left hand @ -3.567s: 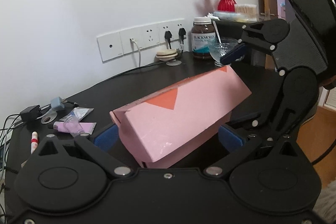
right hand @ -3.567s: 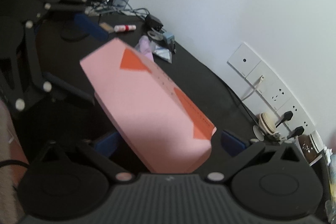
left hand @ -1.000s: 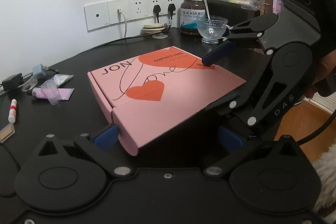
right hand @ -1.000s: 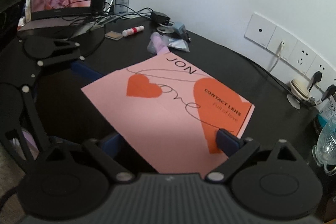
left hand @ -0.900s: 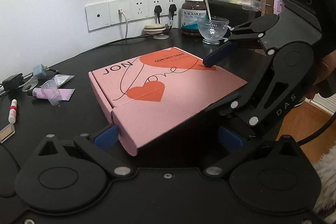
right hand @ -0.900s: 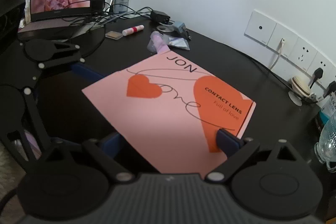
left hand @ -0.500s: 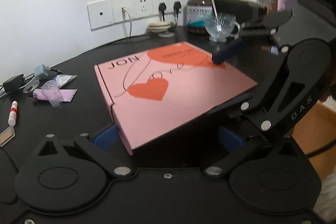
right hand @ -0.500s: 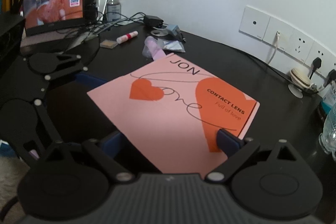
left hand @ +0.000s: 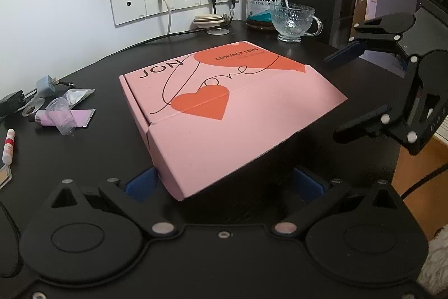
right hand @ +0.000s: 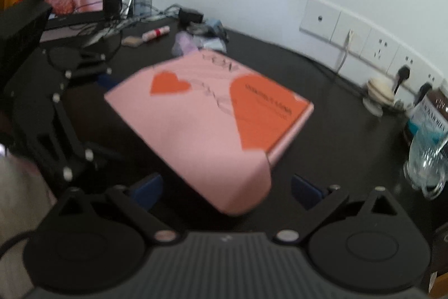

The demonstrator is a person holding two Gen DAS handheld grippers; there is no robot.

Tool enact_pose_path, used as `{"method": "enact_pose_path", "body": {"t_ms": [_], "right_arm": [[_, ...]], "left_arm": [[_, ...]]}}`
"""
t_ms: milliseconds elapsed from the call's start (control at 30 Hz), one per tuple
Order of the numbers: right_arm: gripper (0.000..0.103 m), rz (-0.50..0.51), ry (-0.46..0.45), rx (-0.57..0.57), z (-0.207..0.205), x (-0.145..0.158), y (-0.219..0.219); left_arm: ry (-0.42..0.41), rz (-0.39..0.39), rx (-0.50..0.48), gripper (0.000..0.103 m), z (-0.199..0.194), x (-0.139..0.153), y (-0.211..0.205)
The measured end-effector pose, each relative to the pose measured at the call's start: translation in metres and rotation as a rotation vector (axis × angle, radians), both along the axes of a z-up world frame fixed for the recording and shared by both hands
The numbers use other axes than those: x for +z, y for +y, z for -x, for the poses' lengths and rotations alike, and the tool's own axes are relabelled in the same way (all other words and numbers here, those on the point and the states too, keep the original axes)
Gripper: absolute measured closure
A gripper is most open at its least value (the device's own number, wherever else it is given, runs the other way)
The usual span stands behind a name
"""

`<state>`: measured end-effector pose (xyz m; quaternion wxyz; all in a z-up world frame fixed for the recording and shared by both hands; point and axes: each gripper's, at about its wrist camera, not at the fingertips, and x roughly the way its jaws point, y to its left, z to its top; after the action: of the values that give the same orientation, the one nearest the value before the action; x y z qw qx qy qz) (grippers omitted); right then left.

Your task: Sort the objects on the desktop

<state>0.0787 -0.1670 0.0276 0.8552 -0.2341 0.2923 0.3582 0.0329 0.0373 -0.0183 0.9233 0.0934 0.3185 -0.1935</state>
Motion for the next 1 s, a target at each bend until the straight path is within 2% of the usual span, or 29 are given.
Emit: {"method": "enact_pose_path", "body": {"t_ms": [167,267,367,633,900,1000], "right_arm": [[0.005,0.090,-0.077,0.102,0.003,-0.008,0.009],[0.005,0.080,-0.075,0.124,0.000,-0.008,0.016],[0.011,0.036,-0.005,0.104,-0.005,-0.006,0.016],[0.011,-0.139,0.168,-0.020,-0.025,-0.003,0.009],[0.011,-0.251,0.253,-0.093,-0.028,-0.015,0.003],[0.011,-0.231,0.228,-0.093,-0.027,-0.018,0.007]], "left_arm": [[0.007,-0.017,-0.005,0.000,0.000,0.001,-0.002],[0.008,-0.025,-0.007,0.000,0.001,0.002,-0.003],[0.005,-0.033,-0.005,0.000,0.003,0.003,-0.005],[-0.002,-0.046,0.023,0.000,0.002,0.001,-0.010],[0.000,-0.073,0.030,0.000,-0.003,-0.006,-0.015],[0.013,-0.072,0.030,0.000,-0.008,-0.008,-0.014]]}}
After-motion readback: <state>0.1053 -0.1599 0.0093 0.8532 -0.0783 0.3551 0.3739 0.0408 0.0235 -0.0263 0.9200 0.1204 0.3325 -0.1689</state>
